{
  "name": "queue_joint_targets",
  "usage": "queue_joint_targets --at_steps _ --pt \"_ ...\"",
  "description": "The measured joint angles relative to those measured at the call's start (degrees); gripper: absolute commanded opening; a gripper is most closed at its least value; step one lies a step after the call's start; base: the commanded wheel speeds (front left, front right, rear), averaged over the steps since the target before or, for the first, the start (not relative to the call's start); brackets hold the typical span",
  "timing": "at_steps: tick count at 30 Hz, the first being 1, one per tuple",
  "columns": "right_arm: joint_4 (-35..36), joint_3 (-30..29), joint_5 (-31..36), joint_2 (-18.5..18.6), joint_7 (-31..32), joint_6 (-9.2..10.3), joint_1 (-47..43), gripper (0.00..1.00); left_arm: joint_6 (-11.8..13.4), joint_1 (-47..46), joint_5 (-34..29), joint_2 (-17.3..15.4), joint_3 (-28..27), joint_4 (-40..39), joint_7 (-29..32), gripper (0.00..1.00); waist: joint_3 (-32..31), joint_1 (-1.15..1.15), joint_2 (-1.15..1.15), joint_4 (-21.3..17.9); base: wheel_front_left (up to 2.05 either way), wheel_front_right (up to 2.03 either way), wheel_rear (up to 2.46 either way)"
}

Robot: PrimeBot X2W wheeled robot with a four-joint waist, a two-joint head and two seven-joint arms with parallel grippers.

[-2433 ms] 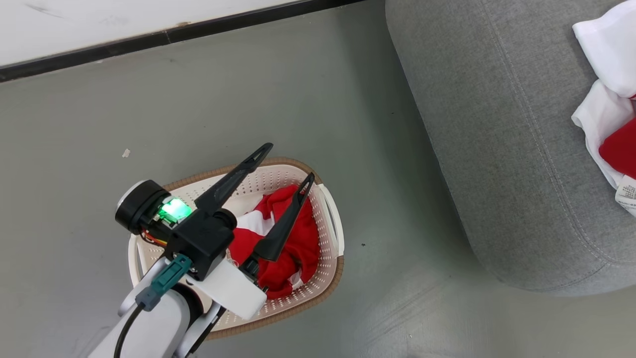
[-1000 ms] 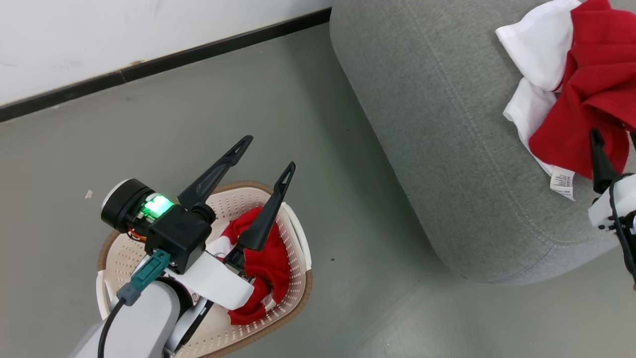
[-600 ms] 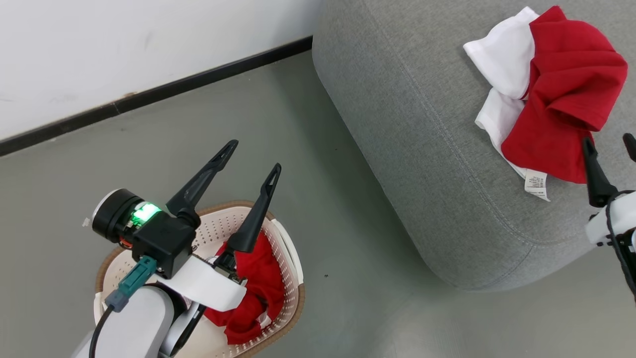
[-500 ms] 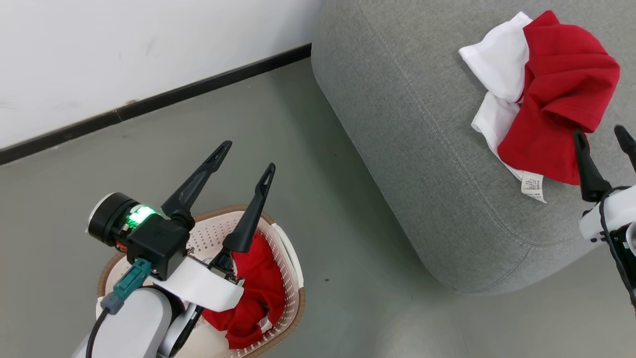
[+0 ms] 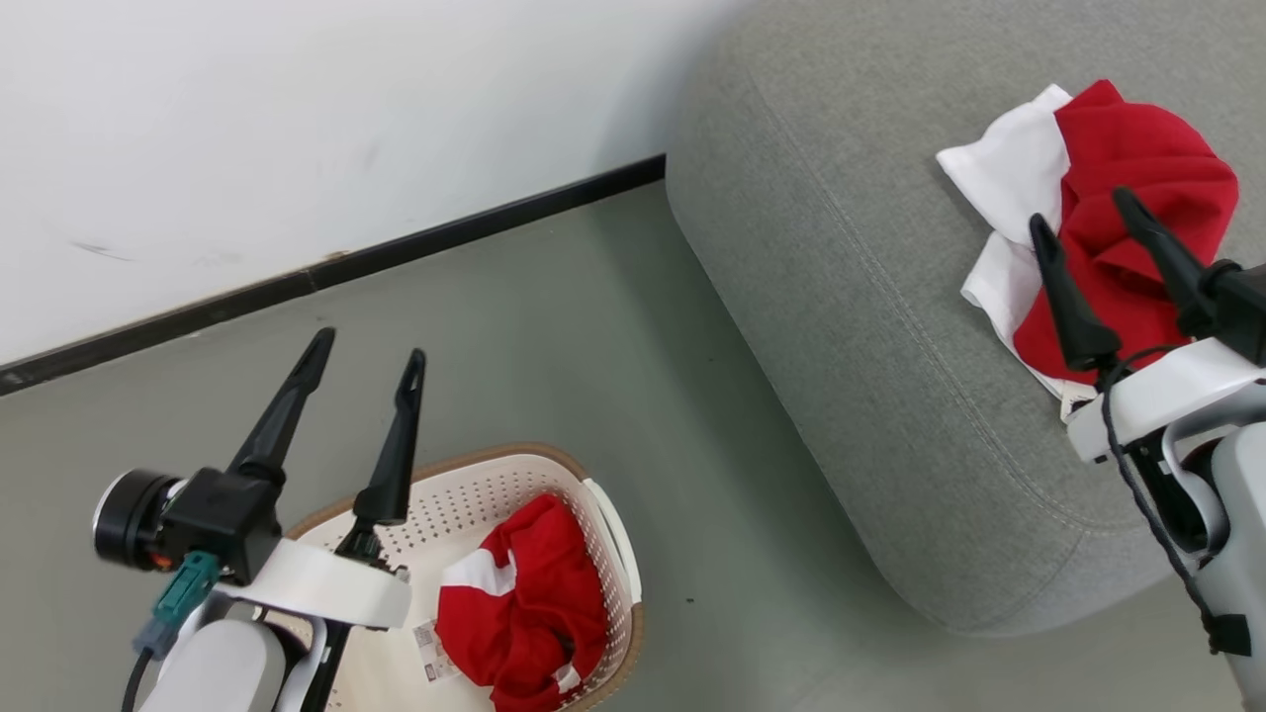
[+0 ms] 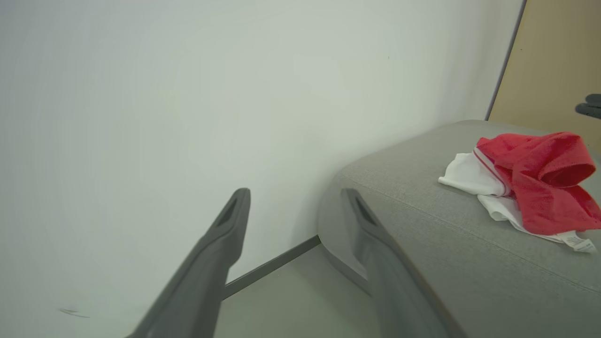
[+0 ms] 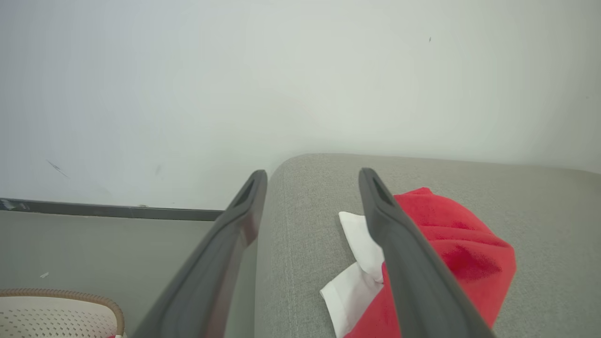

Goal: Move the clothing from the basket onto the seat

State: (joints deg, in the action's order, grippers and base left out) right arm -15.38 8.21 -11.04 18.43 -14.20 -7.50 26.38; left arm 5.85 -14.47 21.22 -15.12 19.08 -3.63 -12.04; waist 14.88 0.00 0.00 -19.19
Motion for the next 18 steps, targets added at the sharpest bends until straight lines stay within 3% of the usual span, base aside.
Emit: queue_joint_targets --at_steps 18 --pt "1.2 2.7 3.8 -6.4 0.6 0.0 0.5 1.0 7.6 9.8 1.3 2.1 -7.6 4.7 -1.9 1.0 -6.2 0.0 0.0 8.1 0.0 0.0 0.0"
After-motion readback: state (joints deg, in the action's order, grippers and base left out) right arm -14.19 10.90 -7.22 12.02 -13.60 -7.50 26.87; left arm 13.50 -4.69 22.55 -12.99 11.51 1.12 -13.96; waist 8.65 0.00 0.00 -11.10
